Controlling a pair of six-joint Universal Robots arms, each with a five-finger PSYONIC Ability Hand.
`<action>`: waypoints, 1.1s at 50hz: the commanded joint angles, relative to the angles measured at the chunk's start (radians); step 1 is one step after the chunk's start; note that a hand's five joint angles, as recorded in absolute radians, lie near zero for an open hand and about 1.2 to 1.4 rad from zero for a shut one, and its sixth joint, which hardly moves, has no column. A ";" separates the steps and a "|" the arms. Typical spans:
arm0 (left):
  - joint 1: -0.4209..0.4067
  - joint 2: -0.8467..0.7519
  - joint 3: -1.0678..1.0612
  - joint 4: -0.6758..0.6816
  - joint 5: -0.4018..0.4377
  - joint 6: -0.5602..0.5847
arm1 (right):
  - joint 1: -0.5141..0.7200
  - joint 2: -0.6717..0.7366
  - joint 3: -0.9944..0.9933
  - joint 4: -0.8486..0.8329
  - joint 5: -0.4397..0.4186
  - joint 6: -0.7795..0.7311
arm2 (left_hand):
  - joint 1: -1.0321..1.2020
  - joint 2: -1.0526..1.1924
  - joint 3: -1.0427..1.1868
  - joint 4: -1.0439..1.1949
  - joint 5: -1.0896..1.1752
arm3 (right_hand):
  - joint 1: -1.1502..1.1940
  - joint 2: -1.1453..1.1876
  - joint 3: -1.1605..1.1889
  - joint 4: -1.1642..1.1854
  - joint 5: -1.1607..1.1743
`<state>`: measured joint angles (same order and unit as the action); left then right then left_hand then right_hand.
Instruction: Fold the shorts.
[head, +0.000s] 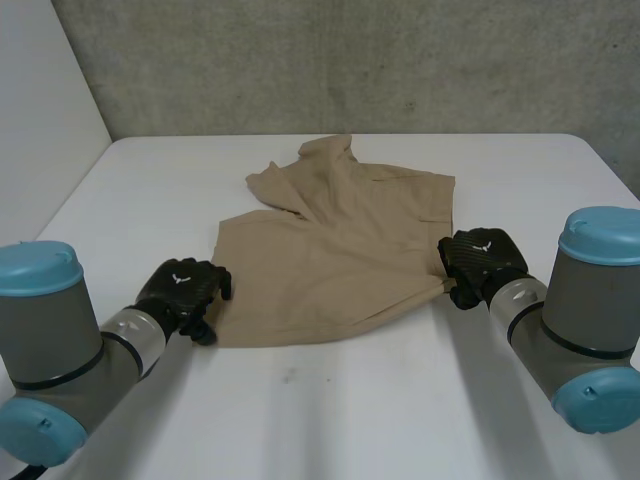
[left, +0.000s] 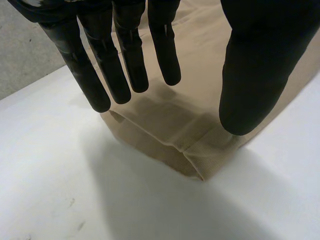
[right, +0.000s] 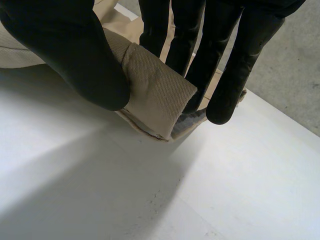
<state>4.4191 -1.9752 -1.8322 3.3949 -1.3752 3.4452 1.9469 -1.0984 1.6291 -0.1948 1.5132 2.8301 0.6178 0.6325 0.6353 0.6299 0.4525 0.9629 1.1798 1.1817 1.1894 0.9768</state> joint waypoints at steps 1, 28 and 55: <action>0.003 -0.005 0.004 -0.002 0.001 0.000 | 0.001 0.002 0.000 0.000 -0.001 -0.001 | 0.086 0.071 0.069 0.074 0.077 | 0.433 0.216 0.215 0.207 0.245; 0.005 -0.074 0.030 0.011 -0.001 0.002 | 0.004 0.012 0.000 -0.005 -0.001 -0.014 | 0.530 0.515 0.513 0.518 0.521 | 0.433 0.216 0.215 0.207 0.245; 0.014 0.420 -0.134 -0.505 -0.004 0.127 | -0.008 -0.141 0.006 0.328 -0.068 -0.310 | 0.778 0.764 0.761 0.766 0.769 | 0.433 0.216 0.215 0.207 0.245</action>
<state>4.4239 -1.6803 -1.9211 3.1619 -1.3804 3.4631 1.9501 -1.1824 1.6329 -0.0377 1.4881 2.6621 1.1194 1.1964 1.1868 1.1925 0.9553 0.9629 1.1799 1.1817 1.1899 0.9767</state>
